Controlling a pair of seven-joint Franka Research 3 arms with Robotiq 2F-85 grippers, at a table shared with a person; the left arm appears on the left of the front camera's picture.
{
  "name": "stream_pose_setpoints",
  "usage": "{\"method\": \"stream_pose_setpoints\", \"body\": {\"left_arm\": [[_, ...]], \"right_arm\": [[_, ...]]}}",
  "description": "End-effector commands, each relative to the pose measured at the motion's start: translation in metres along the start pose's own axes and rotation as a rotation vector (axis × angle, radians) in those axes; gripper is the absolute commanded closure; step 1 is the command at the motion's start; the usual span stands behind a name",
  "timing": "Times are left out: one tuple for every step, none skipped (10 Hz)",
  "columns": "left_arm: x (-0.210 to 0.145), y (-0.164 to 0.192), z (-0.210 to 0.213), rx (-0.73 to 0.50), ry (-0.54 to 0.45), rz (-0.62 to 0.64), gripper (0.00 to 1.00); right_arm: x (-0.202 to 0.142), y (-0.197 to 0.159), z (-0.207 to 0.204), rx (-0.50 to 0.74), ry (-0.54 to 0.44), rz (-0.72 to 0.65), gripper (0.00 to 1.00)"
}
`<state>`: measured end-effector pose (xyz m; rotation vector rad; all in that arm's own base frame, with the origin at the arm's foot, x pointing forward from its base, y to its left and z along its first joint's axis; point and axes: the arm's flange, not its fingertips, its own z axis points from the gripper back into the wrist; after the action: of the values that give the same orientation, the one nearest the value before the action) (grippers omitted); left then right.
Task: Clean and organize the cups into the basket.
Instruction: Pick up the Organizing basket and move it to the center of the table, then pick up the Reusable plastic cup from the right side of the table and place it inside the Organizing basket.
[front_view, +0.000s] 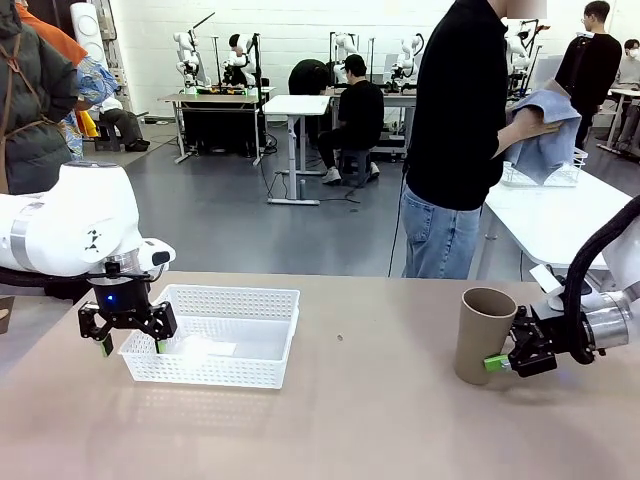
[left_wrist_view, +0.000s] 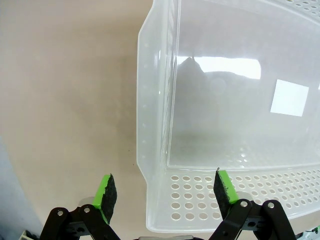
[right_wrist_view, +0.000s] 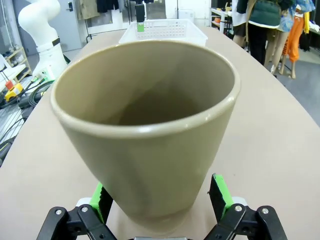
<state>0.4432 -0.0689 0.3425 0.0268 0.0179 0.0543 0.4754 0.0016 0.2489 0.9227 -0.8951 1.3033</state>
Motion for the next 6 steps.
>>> {"method": "stream_pose_setpoints", "body": {"left_arm": [[0.002,-0.003,0.000,0.041,0.010,0.017,0.00],[0.002,-0.002,-0.001,0.040,0.011,0.016,0.00],[0.001,-0.002,-0.001,0.041,0.011,0.014,0.00],[0.001,-0.001,-0.002,0.041,0.012,0.014,0.00],[0.001,-0.001,-0.002,0.039,0.013,0.011,0.00],[0.000,-0.001,-0.002,0.034,0.014,0.003,0.00]], "right_arm": [[0.003,-0.007,-0.009,0.030,-0.008,-0.027,0.00],[0.003,-0.006,-0.014,0.050,-0.015,-0.032,0.00],[0.005,-0.005,-0.018,0.068,-0.020,-0.029,0.00],[0.005,-0.004,-0.021,0.084,-0.025,-0.029,0.00],[0.005,-0.004,-0.023,0.096,-0.029,-0.023,0.00],[0.005,-0.003,-0.024,0.097,-0.029,-0.020,0.00]]}}
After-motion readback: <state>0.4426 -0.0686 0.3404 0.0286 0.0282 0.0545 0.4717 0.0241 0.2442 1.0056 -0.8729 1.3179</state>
